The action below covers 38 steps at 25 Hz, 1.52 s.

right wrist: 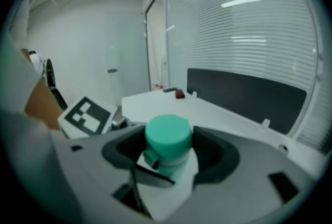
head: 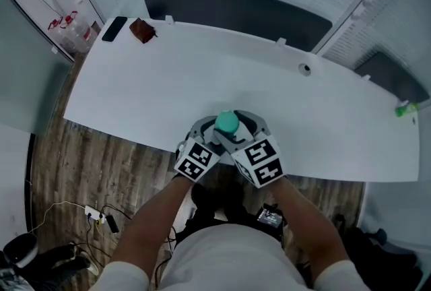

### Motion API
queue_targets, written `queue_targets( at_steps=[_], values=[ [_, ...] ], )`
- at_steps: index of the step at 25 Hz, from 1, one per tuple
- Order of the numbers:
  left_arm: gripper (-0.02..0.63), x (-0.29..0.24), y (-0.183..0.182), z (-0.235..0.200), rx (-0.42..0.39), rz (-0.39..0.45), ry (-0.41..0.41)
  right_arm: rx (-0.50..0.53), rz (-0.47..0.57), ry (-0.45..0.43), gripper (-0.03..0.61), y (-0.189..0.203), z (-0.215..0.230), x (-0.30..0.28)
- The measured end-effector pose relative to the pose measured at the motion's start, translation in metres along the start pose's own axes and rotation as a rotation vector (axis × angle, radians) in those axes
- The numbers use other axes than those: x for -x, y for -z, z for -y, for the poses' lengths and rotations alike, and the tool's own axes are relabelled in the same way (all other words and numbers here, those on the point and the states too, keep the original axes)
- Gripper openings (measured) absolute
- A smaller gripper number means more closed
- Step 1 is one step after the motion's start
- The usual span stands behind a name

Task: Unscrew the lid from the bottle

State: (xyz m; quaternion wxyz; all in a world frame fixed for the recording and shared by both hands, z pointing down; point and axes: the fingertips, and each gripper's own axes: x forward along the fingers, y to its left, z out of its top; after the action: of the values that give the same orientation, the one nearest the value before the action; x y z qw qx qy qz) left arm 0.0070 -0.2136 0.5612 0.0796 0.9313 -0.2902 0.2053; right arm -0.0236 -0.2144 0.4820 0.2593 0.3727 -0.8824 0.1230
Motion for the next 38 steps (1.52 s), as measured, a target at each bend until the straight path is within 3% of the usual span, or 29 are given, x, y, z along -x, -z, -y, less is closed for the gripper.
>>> queue_targets(
  at_steps=[8, 13, 26, 38],
  values=[
    [0.319, 0.0016, 0.0016, 0.0039, -0.059, -0.014, 0.149, 0.083, -0.032, -0.127, 0.295, 0.0013, -0.0046, 0.0],
    [0.319, 0.002, 0.0018, 0.0057, -0.078, -0.02, 0.188, 0.109, -0.048, -0.191, 0.295, 0.0012, -0.0068, 0.0011],
    [0.319, 0.0024, 0.0015, 0.0074, -0.064, -0.004, 0.198, 0.131, -0.031, -0.206, 0.295, 0.002, -0.0076, 0.0023],
    [0.319, 0.0027, 0.0018, 0.009, -0.107, -0.019, 0.29, 0.145, -0.018, -0.229, 0.293, 0.0017, -0.0073, 0.0024]
  ],
)
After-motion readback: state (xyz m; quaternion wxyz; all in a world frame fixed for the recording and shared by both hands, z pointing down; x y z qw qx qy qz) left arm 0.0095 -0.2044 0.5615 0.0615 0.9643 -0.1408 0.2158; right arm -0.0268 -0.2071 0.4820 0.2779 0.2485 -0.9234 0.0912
